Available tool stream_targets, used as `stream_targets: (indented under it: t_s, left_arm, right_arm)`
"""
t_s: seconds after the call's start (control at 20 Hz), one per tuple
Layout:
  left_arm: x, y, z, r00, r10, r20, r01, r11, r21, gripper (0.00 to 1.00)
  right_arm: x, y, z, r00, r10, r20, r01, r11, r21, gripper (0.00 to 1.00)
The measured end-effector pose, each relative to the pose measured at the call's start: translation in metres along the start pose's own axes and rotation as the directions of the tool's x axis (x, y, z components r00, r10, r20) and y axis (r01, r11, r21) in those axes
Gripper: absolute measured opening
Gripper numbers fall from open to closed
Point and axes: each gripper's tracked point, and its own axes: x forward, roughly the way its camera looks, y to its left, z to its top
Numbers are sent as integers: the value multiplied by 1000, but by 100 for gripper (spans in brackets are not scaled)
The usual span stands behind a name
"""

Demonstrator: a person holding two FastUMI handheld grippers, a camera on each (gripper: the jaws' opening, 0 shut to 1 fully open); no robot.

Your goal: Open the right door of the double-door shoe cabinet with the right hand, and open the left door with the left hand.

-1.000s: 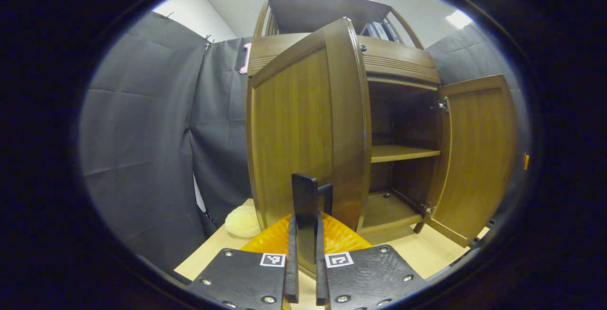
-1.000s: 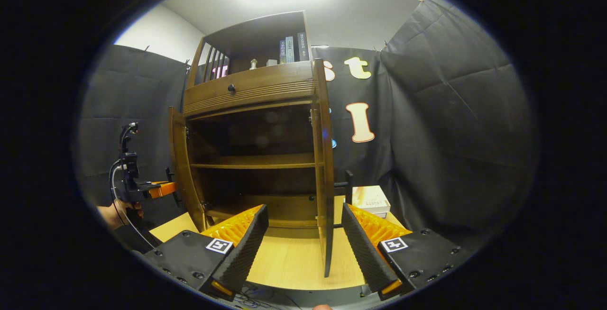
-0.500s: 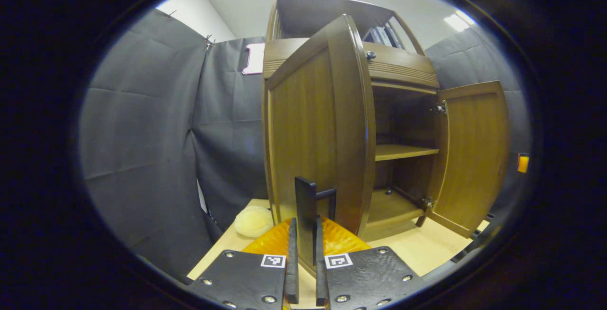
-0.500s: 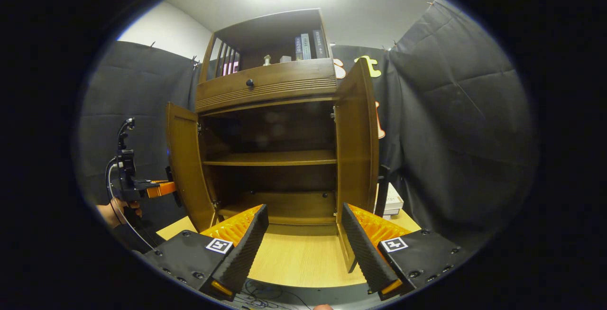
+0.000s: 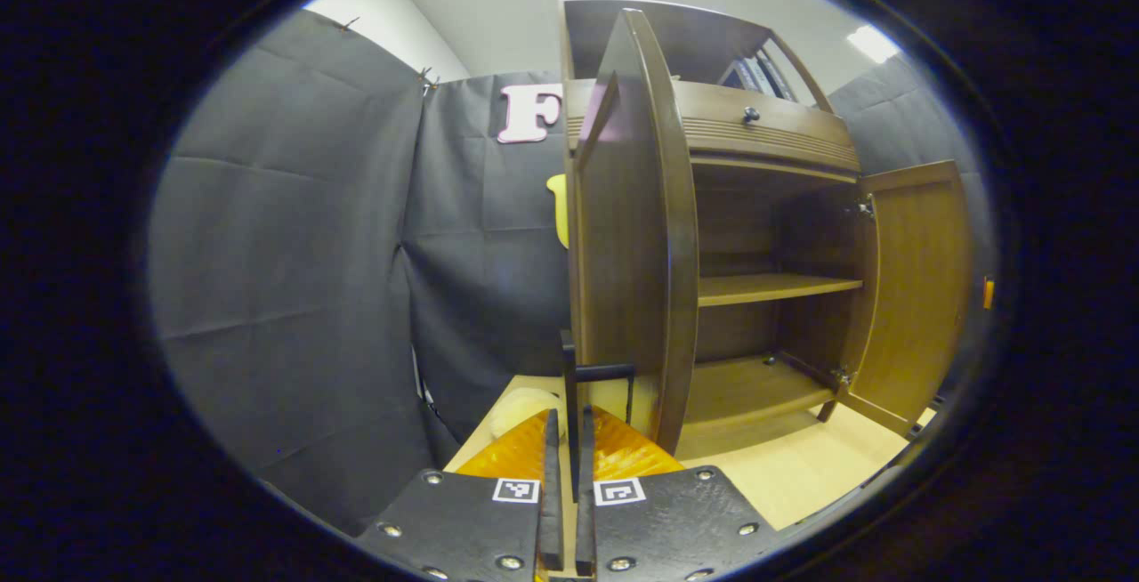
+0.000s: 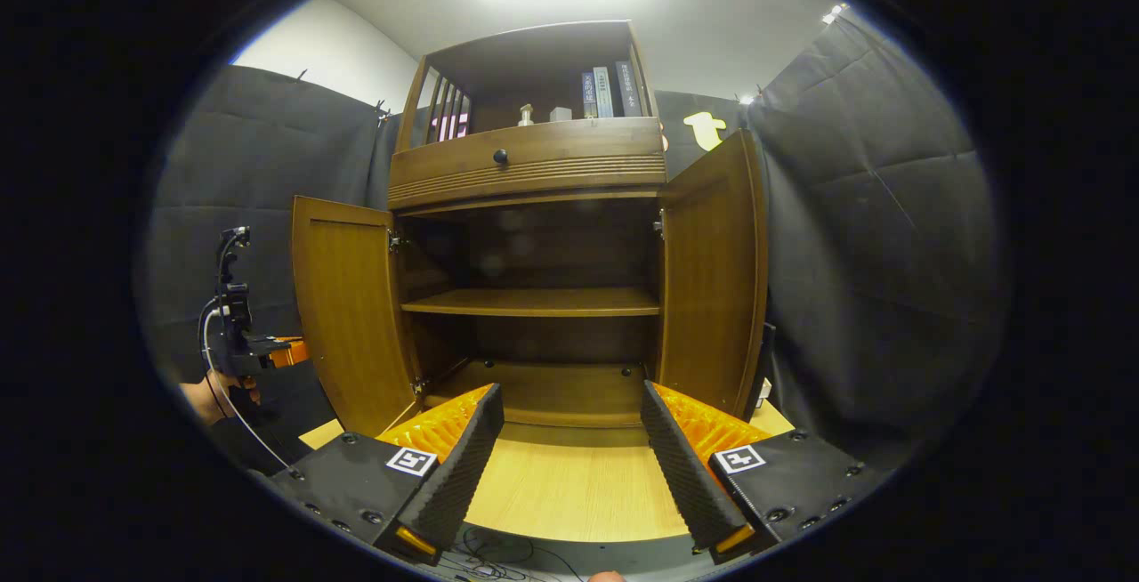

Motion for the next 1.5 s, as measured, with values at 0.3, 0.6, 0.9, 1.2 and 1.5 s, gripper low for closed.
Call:
stream_targets:
  t_s: [0.3, 0.6, 0.9, 1.2, 1.5]
  left_arm:
    - [-3, 16, -4, 1000, 6, 2, -6, 1000, 4, 7]
    - [-9, 34, -9, 1000, 11, -1, -11, 1000, 6, 5]
    - [-18, 37, -3, 999, -11, 33, 12, 1000, -7, 5]
    - [-31, 23, 5, 998, -24, 51, 26, 999, -43, 5]
    - [-46, -3, 18, 996, -63, 66, 65, 997, -34, 8]
  right_arm:
    - [2, 33, 0, 1000, 24, 1, -24, 1000, -15, 93]
    - [-3, 60, 0, 1000, 24, 8, -23, 1000, -10, 93]
    - [-11, 78, -10, 1000, 19, -4, -19, 1000, -13, 92]
    - [-7, 73, -2, 1000, 16, 22, -16, 1000, -17, 98]
    - [-3, 43, 5, 1000, 1, 31, -1, 1000, -26, 100]
